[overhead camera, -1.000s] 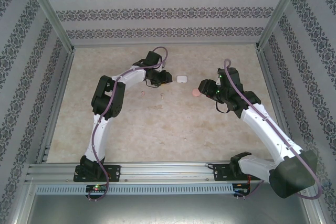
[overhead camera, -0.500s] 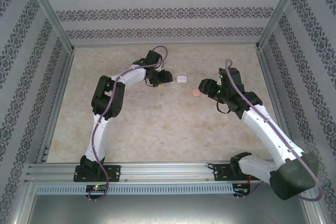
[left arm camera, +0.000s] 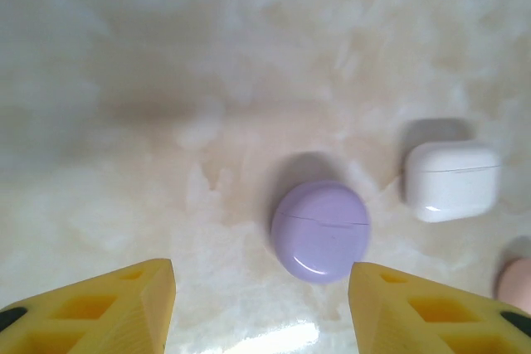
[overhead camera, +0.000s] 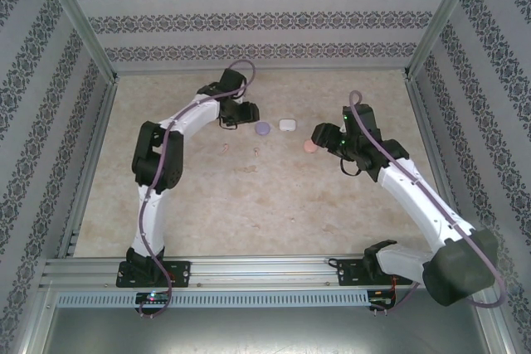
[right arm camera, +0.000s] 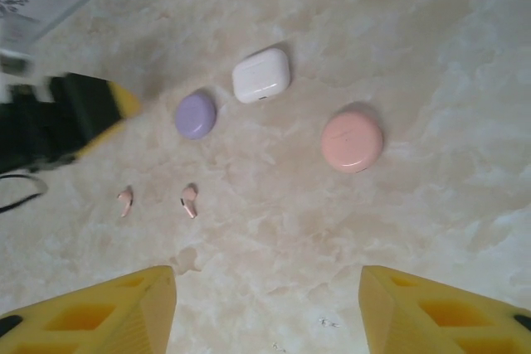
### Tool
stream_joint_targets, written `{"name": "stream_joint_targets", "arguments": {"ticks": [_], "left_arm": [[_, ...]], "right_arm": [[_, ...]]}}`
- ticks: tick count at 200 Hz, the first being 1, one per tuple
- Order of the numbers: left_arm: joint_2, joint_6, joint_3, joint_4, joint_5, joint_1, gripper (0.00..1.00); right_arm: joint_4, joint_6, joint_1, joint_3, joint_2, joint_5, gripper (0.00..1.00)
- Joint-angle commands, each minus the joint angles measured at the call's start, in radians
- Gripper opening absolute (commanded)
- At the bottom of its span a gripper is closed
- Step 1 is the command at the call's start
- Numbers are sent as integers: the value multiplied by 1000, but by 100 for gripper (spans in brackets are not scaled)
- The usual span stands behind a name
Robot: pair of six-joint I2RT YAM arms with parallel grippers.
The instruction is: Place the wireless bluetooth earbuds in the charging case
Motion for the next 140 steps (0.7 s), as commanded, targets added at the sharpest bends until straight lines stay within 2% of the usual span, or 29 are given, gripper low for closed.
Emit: {"name": "stream_joint_targets", "arguments": {"ticks": [1, 62, 64, 67, 69, 108, 140], "left_arm": [[-163, 76, -31, -15, -72, 4, 58], [-478, 147, -243, 110, -116, 6, 80], [-488, 147, -250, 114, -116, 5, 84], [-499, 149, -259, 120, -115, 6, 97], [-507, 149, -265, 125, -115, 6, 100], [-623, 138, -367, 188, -108, 20, 99], [-702, 86, -421, 192, -200, 46, 99]], "right_arm": [[-16, -48, -1, 38, 63, 40, 65], [-59, -87, 7, 151, 320, 85, 71], [-63, -88, 7, 157, 330, 84, 71], [-69, -92, 8, 168, 344, 85, 71], [-72, -94, 9, 176, 355, 86, 71], [-138, -169, 12, 312, 540, 112, 73], [-204, -293, 13, 431, 664, 131, 75]]}}
